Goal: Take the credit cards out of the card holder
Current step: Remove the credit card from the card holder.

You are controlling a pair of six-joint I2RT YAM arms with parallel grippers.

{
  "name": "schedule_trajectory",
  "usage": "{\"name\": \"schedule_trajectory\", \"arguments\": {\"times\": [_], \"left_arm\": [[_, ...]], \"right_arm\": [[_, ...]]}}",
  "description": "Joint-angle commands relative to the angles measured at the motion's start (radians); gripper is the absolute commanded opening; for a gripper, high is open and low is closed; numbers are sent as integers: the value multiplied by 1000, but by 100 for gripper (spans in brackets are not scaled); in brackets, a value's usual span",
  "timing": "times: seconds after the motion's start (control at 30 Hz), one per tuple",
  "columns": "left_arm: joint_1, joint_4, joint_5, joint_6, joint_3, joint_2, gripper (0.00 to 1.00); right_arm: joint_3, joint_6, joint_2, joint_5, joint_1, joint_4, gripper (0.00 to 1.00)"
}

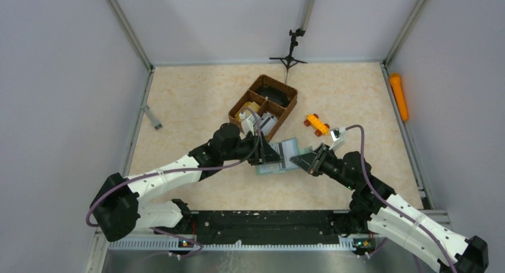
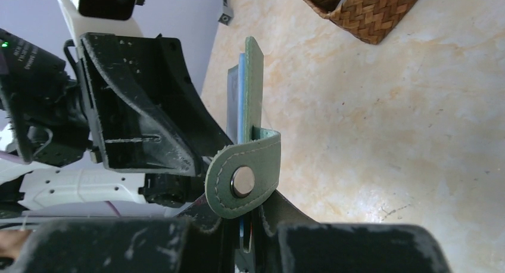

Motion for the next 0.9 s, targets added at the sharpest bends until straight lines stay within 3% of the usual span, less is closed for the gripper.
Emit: {"name": "schedule_trajectory", "arguments": {"times": [0.0, 0.07, 0.13, 0.4, 0.53, 0.63, 0.7, 0.8, 0.87], "left_arm": [[3, 65, -56, -18, -17, 9, 39], [10, 9, -91, -11, -24, 8, 39], [18, 51, -84, -27, -54, 3, 38], [29, 527, 86, -175, -174, 32, 27], [35, 636, 115, -223, -200, 37, 15], [53, 667, 106, -262, -232, 24, 12], [73, 712, 93, -293, -271, 3, 12], [99, 733, 87, -309, -307, -36, 23], [103, 729, 93, -307, -308, -53, 25]], "right_arm": [[-7, 59, -52, -23, -4, 92, 0], [-13, 80, -72, -20, -5, 97, 0], [-25, 102, -92, -24, -5, 118, 0], [-89, 192, -101, -58, -5, 242, 0], [-101, 213, -106, -64, -5, 271, 0], [-119, 238, -112, -68, -5, 311, 0], [-129, 247, -119, -65, -5, 327, 0], [-142, 257, -131, -59, -5, 343, 0], [-147, 262, -132, -59, -5, 349, 0]]}}
